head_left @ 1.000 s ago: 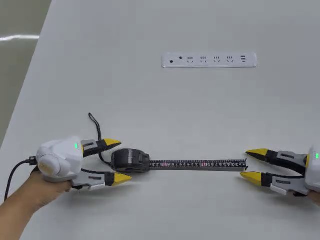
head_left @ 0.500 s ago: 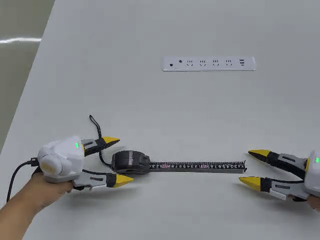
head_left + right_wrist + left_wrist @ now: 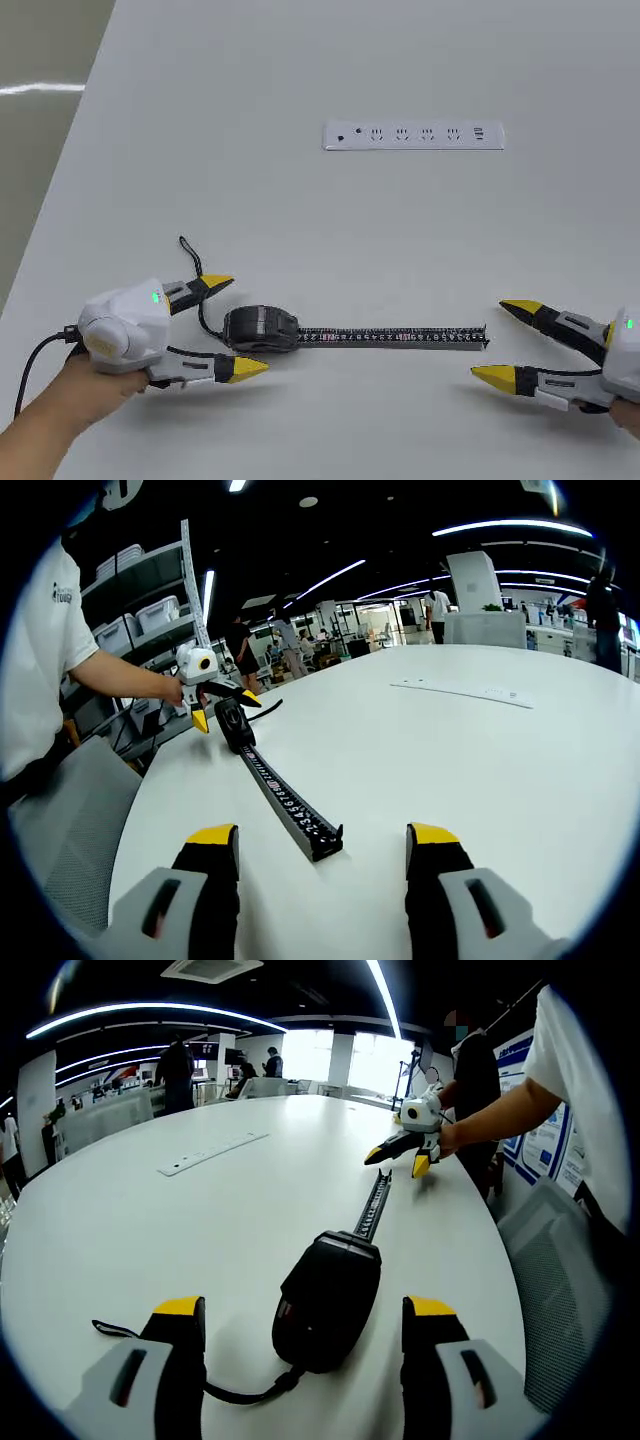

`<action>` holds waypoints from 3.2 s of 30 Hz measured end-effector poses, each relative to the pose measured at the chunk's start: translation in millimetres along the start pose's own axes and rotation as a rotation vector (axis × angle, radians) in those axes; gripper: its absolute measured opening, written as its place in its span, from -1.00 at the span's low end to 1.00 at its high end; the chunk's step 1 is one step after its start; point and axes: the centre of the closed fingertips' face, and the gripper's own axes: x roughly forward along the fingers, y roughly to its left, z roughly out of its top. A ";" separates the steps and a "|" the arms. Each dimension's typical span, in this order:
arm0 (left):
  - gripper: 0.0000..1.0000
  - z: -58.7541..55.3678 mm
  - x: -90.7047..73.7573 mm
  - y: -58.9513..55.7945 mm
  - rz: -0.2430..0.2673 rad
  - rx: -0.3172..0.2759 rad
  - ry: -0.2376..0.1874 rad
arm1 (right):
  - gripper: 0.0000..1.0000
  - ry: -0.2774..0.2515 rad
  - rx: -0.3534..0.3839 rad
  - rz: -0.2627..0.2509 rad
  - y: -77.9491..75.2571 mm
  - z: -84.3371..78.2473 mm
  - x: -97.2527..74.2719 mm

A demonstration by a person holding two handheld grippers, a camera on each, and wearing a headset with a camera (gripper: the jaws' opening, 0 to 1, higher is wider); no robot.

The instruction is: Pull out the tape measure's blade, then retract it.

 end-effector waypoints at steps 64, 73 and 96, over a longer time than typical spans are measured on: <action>0.50 -7.9 -66.0 -27.0 0.224 -0.178 -0.094 | 0.37 -0.034 0.096 -0.257 32.1 -2.5 -47.9; 0.50 -14.1 -81.4 -35.3 0.252 -0.195 -0.120 | 0.36 -0.072 0.098 -0.295 43.5 1.7 -57.4; 0.50 -22.3 -100.6 -67.3 0.288 -0.218 -0.147 | 0.36 -0.105 0.091 -0.334 70.3 -5.4 -77.2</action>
